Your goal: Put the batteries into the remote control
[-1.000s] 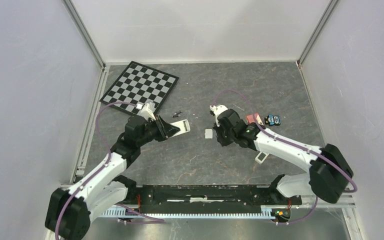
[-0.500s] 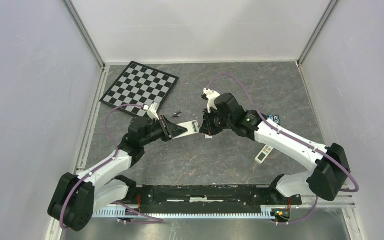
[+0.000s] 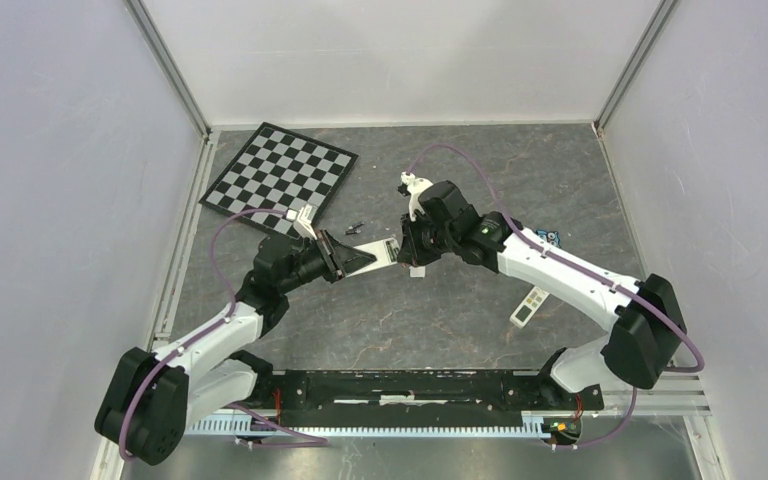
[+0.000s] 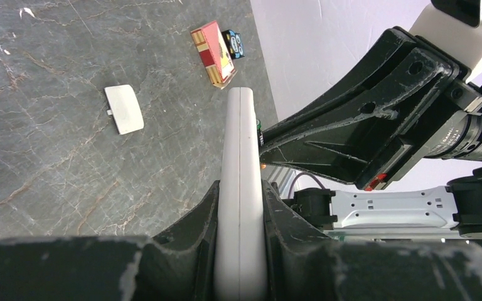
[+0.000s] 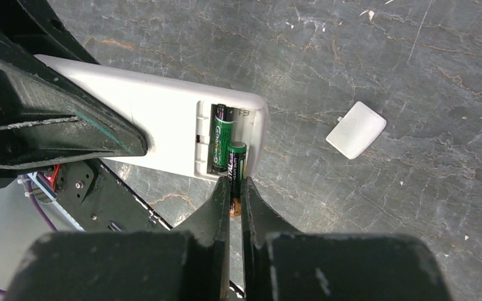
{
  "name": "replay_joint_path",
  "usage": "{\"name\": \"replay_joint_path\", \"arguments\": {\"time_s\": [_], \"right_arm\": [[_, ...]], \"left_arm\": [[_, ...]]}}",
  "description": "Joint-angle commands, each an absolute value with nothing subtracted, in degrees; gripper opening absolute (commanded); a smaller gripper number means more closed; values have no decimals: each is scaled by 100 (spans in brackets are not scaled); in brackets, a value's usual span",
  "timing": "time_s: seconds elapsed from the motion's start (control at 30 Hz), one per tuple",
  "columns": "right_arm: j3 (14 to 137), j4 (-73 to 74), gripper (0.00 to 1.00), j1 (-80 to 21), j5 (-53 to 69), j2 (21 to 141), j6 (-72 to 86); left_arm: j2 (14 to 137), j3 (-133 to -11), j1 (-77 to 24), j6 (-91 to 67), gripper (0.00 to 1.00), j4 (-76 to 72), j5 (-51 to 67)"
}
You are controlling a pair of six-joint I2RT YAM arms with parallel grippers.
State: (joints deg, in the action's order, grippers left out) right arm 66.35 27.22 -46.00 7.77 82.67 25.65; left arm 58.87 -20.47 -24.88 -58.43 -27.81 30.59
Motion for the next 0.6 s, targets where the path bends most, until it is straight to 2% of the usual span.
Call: {"name": "replay_joint_path", "arguments": {"time_s": [0.0,0.1,0.37,0.57], "right_arm": [[7061,2827,8,-4601,596,8366,2511],[7122,2866,9,-4597,680,8481,2505],[7214,2986,26,-4597,679,8550,2573],[7108,2776,34,-4597,902,8419,2730]], "left_arm": [[5781,-1960,-2508,-6255,2,-3434,3173],[5729,-1969,-2505,-6321,2,-3459,3166],[5555,-1990,-2505,-6483,2,-3312,3132],[5536,-2054,-2505,-6606,2,-3061,3033]]}}
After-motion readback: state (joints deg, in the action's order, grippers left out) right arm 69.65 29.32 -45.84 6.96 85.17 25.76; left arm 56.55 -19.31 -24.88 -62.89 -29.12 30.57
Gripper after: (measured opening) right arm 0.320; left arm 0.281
